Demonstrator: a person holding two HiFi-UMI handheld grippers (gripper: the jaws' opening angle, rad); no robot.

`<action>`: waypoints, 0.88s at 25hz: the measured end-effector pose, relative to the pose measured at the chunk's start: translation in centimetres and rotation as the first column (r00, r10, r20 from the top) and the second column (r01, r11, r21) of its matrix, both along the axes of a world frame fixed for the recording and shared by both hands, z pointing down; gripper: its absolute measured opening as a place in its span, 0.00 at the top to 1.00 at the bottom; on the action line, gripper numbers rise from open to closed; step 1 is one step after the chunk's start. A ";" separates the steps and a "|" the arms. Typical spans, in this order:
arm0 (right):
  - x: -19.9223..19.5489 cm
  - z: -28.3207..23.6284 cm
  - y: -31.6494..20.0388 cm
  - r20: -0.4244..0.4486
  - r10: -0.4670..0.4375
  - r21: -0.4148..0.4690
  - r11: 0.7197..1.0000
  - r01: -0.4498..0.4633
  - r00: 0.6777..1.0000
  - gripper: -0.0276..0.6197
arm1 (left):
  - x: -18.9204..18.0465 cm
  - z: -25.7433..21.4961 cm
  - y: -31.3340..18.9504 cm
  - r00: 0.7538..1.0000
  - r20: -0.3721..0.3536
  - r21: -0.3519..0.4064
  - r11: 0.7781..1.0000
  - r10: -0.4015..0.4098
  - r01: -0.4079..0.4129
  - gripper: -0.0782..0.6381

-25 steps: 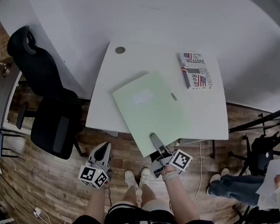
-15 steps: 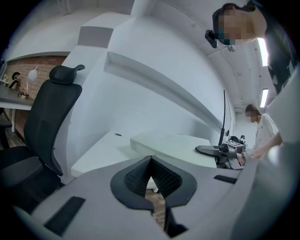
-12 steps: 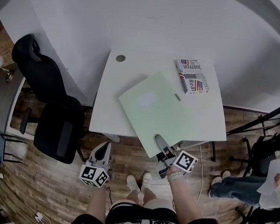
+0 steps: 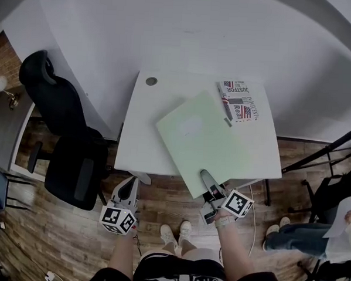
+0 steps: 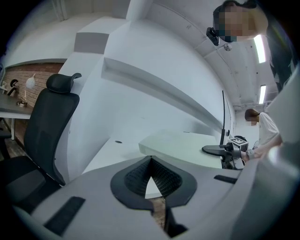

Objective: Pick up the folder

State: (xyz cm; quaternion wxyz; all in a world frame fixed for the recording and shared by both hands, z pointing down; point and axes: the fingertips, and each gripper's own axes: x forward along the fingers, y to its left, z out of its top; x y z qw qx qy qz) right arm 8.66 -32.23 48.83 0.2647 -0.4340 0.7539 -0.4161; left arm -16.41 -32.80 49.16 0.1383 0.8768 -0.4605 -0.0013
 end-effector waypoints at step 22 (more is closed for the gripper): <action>3.1 -1.7 0.9 -0.252 0.060 -0.034 0.997 -0.071 0.966 0.51 | -0.1 -4.9 -0.9 0.999 0.014 0.081 0.996 -0.031 0.030 0.87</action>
